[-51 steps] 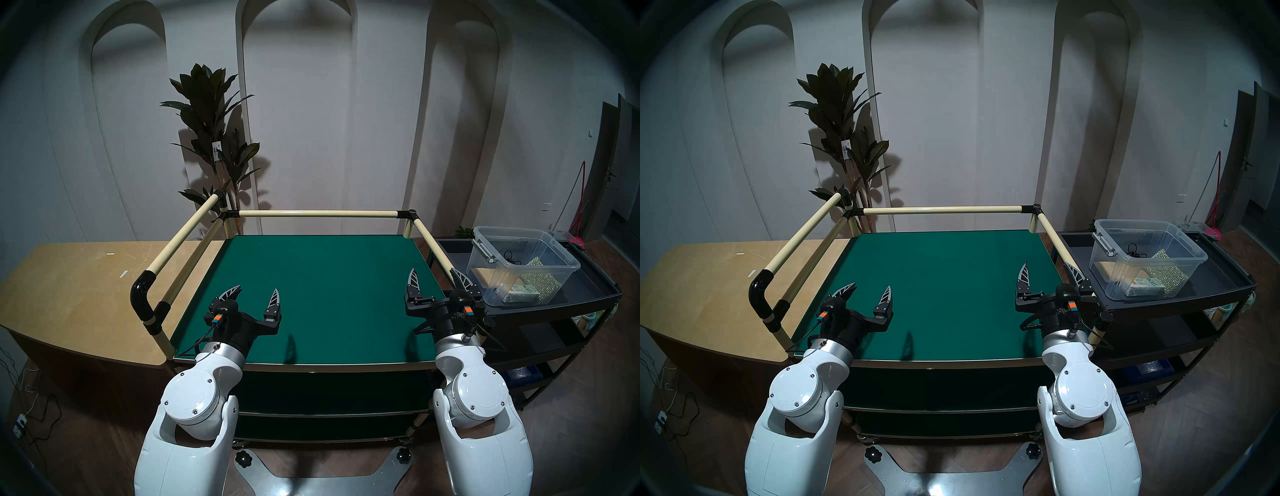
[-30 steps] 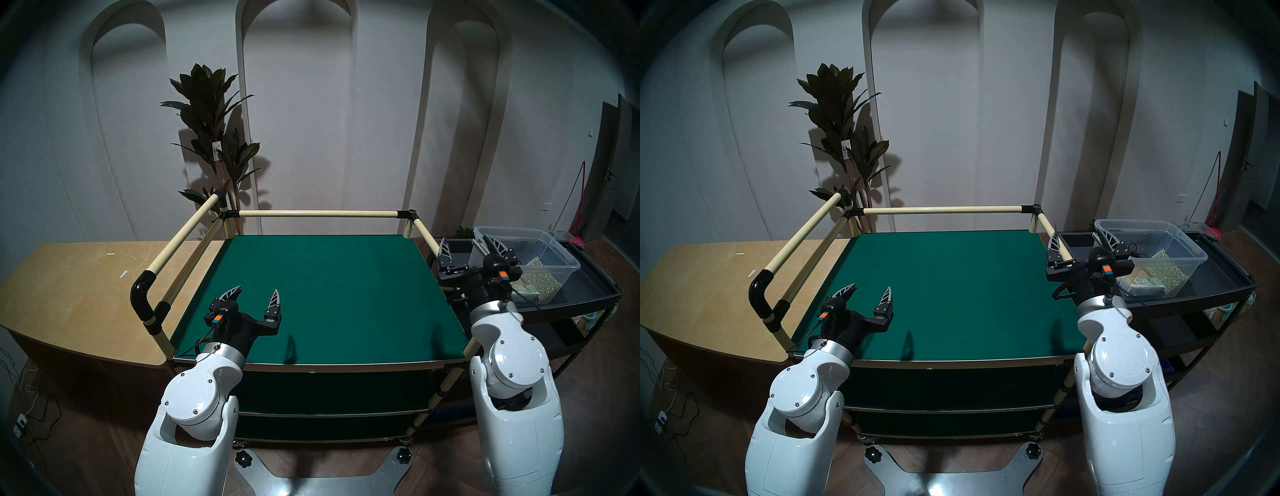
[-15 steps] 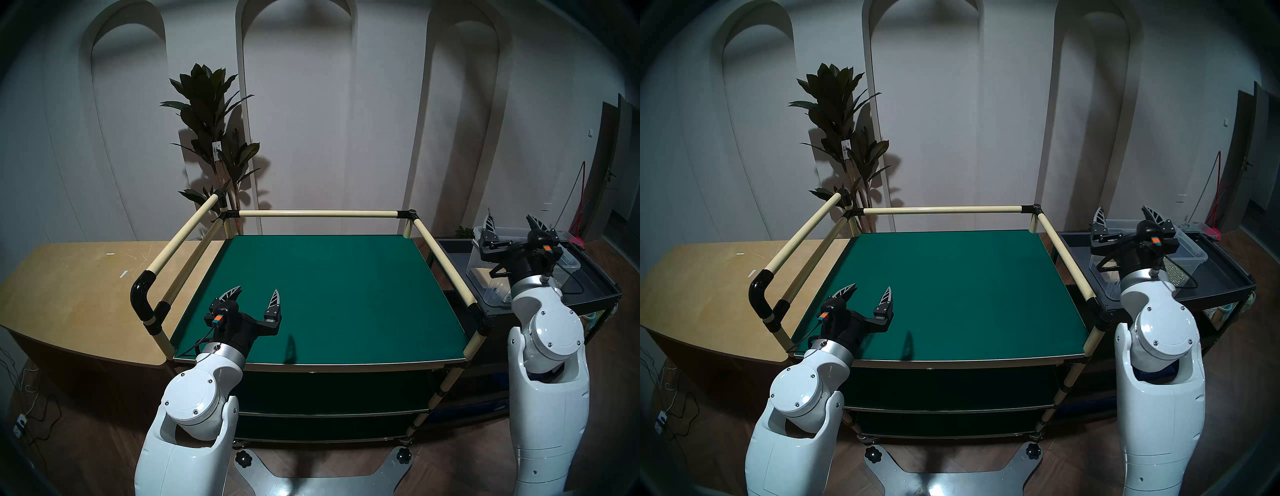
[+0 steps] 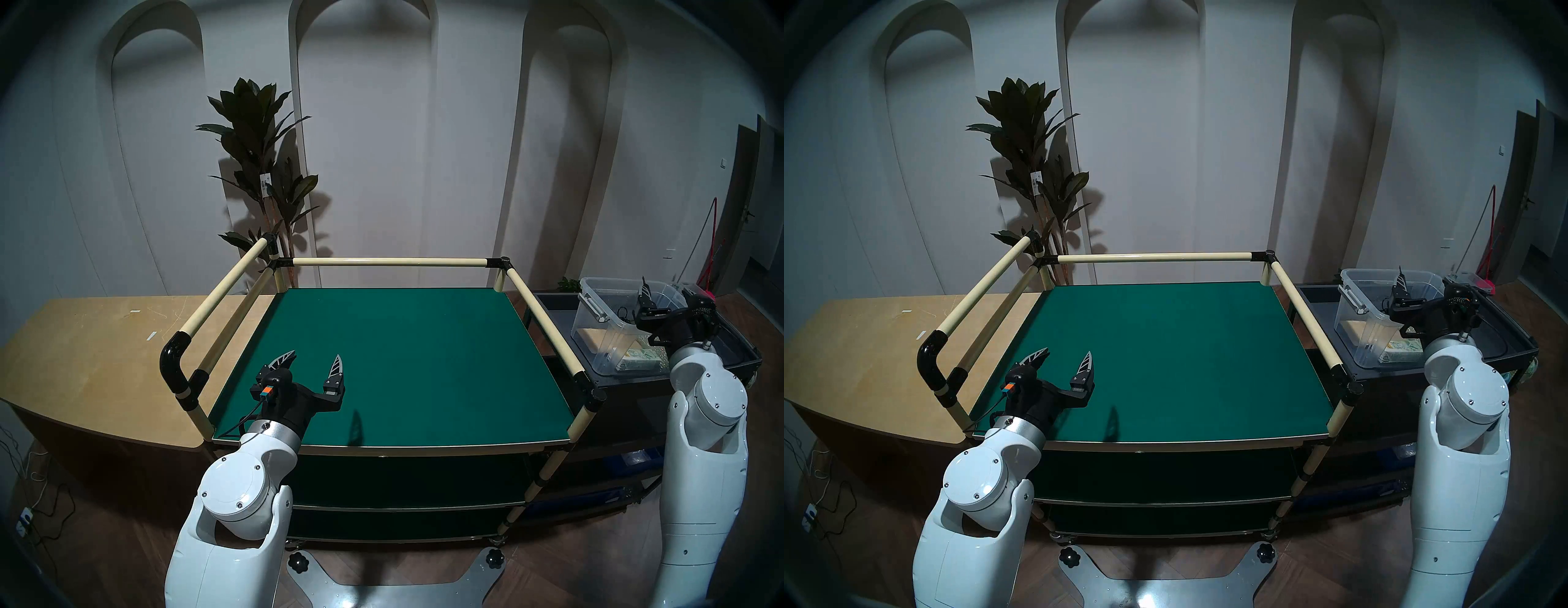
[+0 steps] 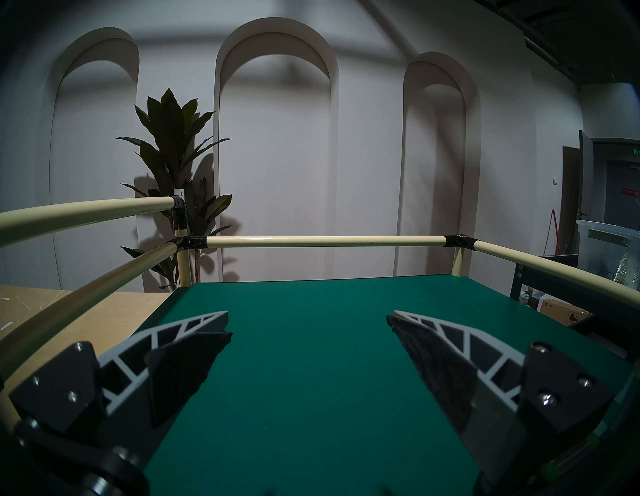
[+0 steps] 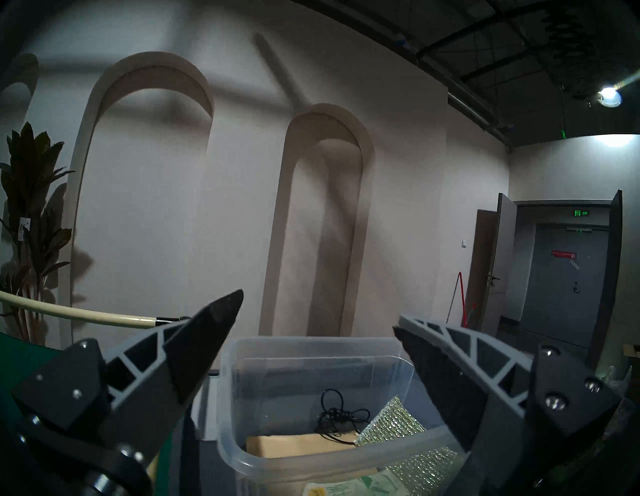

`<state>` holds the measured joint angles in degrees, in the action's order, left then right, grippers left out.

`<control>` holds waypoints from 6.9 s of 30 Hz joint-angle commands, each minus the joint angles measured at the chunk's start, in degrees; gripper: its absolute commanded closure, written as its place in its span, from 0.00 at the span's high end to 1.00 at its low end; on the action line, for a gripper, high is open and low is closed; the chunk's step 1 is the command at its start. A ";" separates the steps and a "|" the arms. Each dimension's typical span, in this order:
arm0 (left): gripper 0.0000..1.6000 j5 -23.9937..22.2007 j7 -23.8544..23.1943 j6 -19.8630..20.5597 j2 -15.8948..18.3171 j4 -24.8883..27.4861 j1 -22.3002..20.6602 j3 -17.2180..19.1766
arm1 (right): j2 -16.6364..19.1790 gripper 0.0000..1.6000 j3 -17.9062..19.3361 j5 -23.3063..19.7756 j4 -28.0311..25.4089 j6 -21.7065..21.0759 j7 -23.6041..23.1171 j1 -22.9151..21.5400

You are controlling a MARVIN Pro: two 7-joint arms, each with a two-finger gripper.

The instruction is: Put the storage box onto the shelf

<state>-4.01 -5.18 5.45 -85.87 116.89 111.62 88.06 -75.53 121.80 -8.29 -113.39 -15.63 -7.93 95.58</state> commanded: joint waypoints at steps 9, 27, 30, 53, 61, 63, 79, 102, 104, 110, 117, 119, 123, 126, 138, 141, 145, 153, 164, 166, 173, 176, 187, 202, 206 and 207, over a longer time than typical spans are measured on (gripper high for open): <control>1.00 -0.02 0.00 -0.27 0.06 0.82 -0.42 0.03 | 11.27 1.00 2.42 -4.79 10.99 -2.01 -15.18 -11.15; 1.00 -0.06 0.06 -0.29 0.10 0.73 -0.46 0.00 | 21.64 1.00 1.56 -1.50 21.66 1.82 -29.64 -20.25; 1.00 -0.06 0.07 -0.27 0.09 0.62 -0.49 -0.02 | 23.51 1.00 1.75 0.41 20.36 3.18 -32.08 -20.60; 1.00 -0.11 0.18 -0.30 0.11 0.17 -0.63 -0.08 | 36.98 1.00 2.36 14.71 24.79 6.63 -55.07 -24.32; 1.00 -0.12 0.20 -0.35 0.13 0.30 -0.65 -0.10 | 41.56 1.00 0.40 20.18 30.20 9.63 -64.29 -25.66; 1.00 -0.12 0.21 -0.36 0.14 0.33 -0.65 -0.10 | 43.20 1.00 -0.69 21.24 31.51 10.66 -66.75 -26.36; 1.00 -0.14 0.25 -0.36 0.18 0.39 -0.64 -0.12 | 51.49 1.00 -11.38 28.10 34.98 19.53 -77.07 -33.32; 1.00 -0.18 0.32 -0.36 0.22 0.35 -0.66 -0.16 | 48.64 1.00 -34.35 37.53 37.40 24.22 -74.88 -46.12; 1.00 -0.18 0.32 -0.36 0.22 0.36 -0.66 -0.16 | 48.28 1.00 -35.28 38.15 38.10 24.41 -74.80 -46.90; 1.00 -0.19 0.33 -0.37 0.24 0.43 -0.64 -0.16 | 46.22 1.00 -39.33 41.04 42.41 25.57 -74.71 -49.30; 1.00 -0.20 0.34 -0.38 0.28 0.53 -0.61 -0.16 | 43.18 1.00 -45.37 45.81 49.62 27.43 -75.56 -54.00; 1.00 -0.21 0.34 -0.39 0.29 0.58 -0.59 -0.16 | 41.88 1.00 -47.83 48.07 52.86 28.44 -75.76 -55.50; 1.00 -0.21 0.34 -0.39 0.31 0.62 -0.57 -0.16 | 40.66 1.00 -50.05 49.97 55.79 29.46 -76.27 -56.91; 1.00 -0.22 0.34 -0.39 0.32 0.66 -0.55 -0.16 | 39.38 1.00 -51.80 52.05 58.75 30.61 -76.61 -58.41; 1.00 -0.24 0.35 -0.38 0.37 0.73 -0.52 -0.17 | 34.28 1.00 -54.69 57.46 68.41 33.41 -76.48 -64.69; 1.00 -0.25 0.36 -0.38 0.39 0.74 -0.51 -0.17 | 33.10 1.00 -55.60 58.61 71.12 33.96 -76.26 -66.88; 1.00 -0.26 0.36 -0.38 0.41 0.77 -0.50 -0.18 | 31.54 1.00 -56.83 60.28 75.04 34.95 -75.71 -69.57; 1.00 -0.28 0.37 -0.37 0.45 0.83 -0.47 -0.18 | 28.79 0.56 -59.83 63.29 81.95 37.53 -74.88 -72.77; 1.00 -0.31 0.38 -0.36 0.50 0.90 -0.43 -0.19 | 26.14 0.00 -62.54 65.68 90.97 42.47 -74.06 -77.79; 1.00 -0.31 0.39 -0.35 0.51 0.91 -0.42 -0.20 | 25.78 0.00 -62.92 65.90 92.45 43.70 -73.93 -78.89; 1.00 -0.33 0.40 -0.35 0.53 0.92 -0.42 -0.20 | 24.66 0.00 -63.97 66.63 96.37 46.86 -74.02 -82.67; 1.00 -0.33 0.41 -0.35 0.54 0.90 -0.43 -0.21 | 24.47 0.00 -64.63 67.31 97.49 47.83 -73.65 -84.40; 1.00 -0.35 0.44 -0.34 0.55 0.71 -0.52 -0.24 | 25.92 0.00 -65.69 69.01 97.29 51.09 -70.56 -90.60; 1.00 -0.39 0.47 -0.34 0.57 0.65 -0.55 -0.26 | 27.79 0.00 -65.92 71.66 94.73 54.00 -66.60 -95.17; 1.00 -0.40 0.48 -0.35 0.58 0.67 -0.54 -0.26 | 26.34 0.00 -65.82 71.83 95.21 54.89 -65.57 -96.28; 1.00 -0.40 0.48 -0.35 0.58 0.68 -0.54 -0.26 | 25.66 0.00 -66.05 71.96 95.44 55.28 -65.12 -96.27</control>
<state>-4.42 -4.66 5.44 -85.33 116.33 111.50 87.71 -48.14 55.96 63.53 -16.77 38.40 -67.15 4.91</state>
